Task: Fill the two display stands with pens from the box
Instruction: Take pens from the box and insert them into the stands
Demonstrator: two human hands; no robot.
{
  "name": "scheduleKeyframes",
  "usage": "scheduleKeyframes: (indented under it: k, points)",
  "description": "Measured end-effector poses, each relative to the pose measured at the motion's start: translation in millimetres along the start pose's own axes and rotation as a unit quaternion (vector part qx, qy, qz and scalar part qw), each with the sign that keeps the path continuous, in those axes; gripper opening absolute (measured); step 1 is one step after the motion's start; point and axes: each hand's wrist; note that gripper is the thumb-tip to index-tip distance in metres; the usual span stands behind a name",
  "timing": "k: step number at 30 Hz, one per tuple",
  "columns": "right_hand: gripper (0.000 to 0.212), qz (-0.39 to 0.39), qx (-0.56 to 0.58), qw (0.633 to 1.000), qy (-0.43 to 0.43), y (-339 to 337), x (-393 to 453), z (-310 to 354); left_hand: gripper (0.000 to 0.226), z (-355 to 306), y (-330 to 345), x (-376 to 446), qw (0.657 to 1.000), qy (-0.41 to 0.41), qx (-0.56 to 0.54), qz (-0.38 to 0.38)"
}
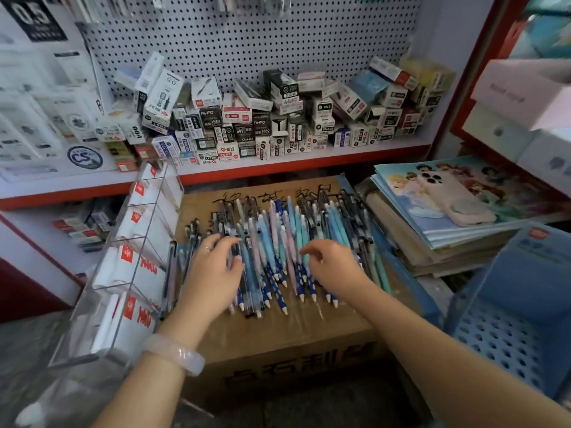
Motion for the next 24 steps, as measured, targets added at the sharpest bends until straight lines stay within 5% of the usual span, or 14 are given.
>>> scheduleKeyframes:
  k: [5, 12, 16, 24]
  points:
    - [0.029, 0.012, 0.027, 0.999, -0.030, 20, 0, 13, 0.046, 22, -4, 9, 0.998, -0.063, -0.012, -0.026]
    - [0.034, -0.190, 0.013, 0.981, 0.050, -29, 16, -41, 0.064, 58, 19, 19, 0.990, -0.119, 0.063, -0.042]
    - [0.049, -0.158, -0.003, 0.978, 0.135, -44, 30, -86, 0.064, 74, 24, 28, 0.986, -0.135, 0.086, -0.052]
    - [0.055, -0.096, 0.067, 0.991, 0.068, -39, 56, -104, 0.063, 75, 22, 58, 0.981, -0.176, 0.019, -0.077]
Point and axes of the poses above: each hand's wrist, its own x-axis towards the middle knuckle, its own y-axis out of the palm, z = x × y, and after that the axes turned 9 degrees about z, right-handed
